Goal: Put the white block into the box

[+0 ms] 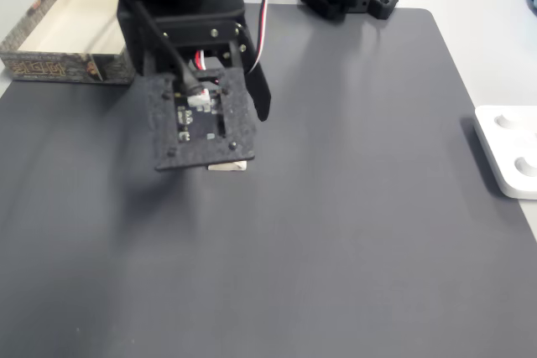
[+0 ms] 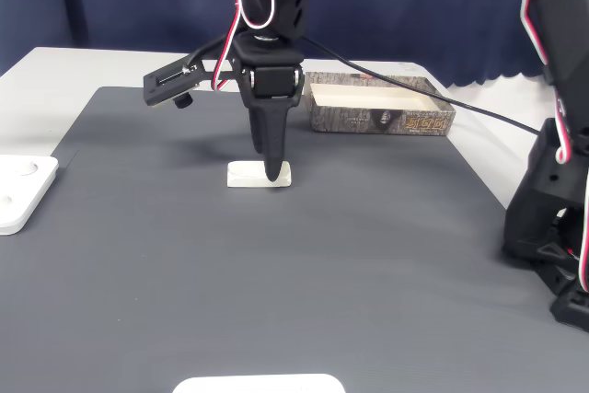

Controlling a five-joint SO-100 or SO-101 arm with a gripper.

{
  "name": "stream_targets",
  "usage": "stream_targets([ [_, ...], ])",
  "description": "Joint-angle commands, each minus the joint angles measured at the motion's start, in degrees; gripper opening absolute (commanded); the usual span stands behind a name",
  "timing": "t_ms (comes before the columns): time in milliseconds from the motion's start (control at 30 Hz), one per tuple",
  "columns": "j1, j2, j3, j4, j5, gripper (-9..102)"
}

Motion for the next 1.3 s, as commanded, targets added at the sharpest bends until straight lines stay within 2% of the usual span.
stream_targets([
  [0, -0.53, 0.62, -4.13, -1.05, -0.26, 29],
  [1267, -2.37, -3.08, -5.27, -1.32, 0.35, 25],
])
